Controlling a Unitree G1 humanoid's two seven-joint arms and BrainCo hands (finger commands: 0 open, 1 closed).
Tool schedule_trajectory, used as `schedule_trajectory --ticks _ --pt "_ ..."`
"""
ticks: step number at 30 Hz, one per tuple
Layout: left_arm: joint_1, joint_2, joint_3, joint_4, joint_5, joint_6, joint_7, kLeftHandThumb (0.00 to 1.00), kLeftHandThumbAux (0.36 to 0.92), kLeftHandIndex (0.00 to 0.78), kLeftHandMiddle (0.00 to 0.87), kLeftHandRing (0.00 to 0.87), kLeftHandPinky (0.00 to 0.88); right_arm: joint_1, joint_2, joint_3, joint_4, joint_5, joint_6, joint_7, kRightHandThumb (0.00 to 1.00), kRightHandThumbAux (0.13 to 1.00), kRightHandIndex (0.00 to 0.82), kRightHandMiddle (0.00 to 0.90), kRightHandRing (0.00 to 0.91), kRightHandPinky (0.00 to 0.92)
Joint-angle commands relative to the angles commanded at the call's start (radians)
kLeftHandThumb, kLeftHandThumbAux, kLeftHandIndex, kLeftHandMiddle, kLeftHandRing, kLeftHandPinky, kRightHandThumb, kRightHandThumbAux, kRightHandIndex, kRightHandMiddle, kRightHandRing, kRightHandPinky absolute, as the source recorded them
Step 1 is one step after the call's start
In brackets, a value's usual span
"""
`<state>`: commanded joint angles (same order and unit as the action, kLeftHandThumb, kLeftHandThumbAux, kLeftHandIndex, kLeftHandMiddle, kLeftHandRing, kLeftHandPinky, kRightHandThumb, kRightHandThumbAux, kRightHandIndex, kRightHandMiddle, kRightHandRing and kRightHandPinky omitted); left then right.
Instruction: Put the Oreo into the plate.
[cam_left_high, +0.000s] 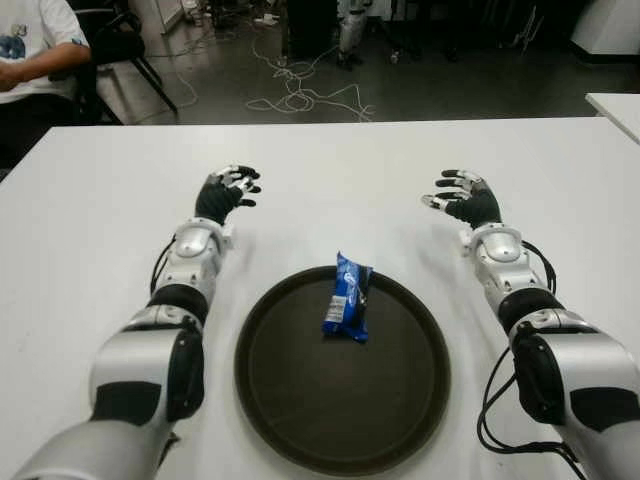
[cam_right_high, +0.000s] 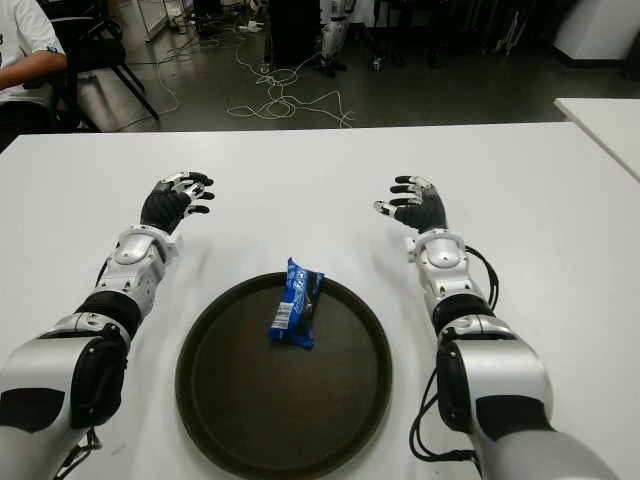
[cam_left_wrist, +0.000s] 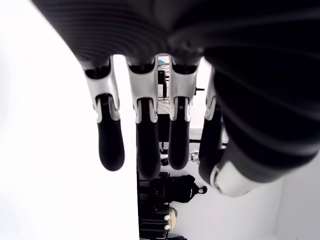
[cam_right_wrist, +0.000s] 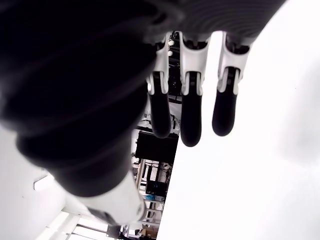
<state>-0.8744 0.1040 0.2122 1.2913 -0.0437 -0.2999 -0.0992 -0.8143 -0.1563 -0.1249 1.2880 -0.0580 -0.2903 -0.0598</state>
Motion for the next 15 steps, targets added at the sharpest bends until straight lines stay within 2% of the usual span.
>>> schedule_trajectory --ticks 5,15 --pt "0.000 0.000 0.000 0.000 0.000 -0.002 -0.002 0.672 0.728 0.398 0.334 0.371 0.439 0.001 0.002 -0.004 0.000 0.001 -0.007 -0.003 0.168 0.929 0.290 0.334 0.351 0.394" --pt "0.001 0.000 0.001 -0.001 -0.002 -0.005 -0.010 0.673 0.727 0.398 0.308 0.345 0.412 0.003 0.003 0.002 -0.001 -0.010 -0.014 -0.020 0.194 0.924 0.295 0.348 0.363 0.390"
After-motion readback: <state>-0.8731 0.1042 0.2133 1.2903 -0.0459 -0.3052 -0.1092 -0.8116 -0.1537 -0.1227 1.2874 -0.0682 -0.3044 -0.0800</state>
